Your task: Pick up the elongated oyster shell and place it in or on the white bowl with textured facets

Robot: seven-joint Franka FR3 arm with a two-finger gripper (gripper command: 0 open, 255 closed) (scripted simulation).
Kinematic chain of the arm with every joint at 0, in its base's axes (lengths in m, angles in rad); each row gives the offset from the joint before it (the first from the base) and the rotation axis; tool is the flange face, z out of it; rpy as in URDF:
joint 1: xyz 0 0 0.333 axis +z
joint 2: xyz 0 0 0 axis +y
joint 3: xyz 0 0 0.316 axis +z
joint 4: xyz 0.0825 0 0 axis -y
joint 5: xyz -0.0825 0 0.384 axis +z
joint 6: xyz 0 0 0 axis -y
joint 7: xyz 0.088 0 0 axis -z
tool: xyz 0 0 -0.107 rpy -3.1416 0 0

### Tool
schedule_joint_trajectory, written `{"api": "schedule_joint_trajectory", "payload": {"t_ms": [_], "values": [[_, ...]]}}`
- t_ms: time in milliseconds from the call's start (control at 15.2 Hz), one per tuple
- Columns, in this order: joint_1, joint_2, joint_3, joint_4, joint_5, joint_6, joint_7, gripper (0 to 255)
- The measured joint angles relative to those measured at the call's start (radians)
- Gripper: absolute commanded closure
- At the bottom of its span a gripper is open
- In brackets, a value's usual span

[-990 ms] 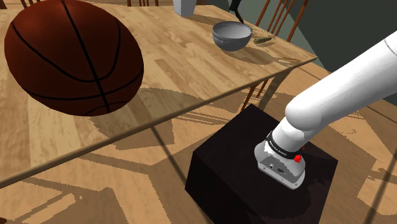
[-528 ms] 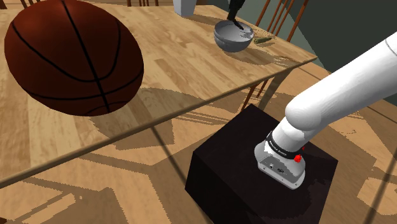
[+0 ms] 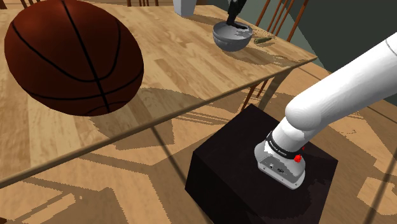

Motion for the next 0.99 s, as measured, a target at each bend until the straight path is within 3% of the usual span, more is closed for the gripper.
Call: {"api": "schedule_joint_trajectory", "payload": {"t_ms": [66,132,528,990], "values": [[0.0,0.0,0.0,0.0,0.0,0.0,0.0,255],[0.0,0.0,0.0,0.0,0.0,0.0,0.0,0],[0.0,0.0,0.0,0.0,0.0,0.0,0.0,0],[-0.003,-0.011,-0.005,0.112,-0.004,-0.122,0.002,0]]}}
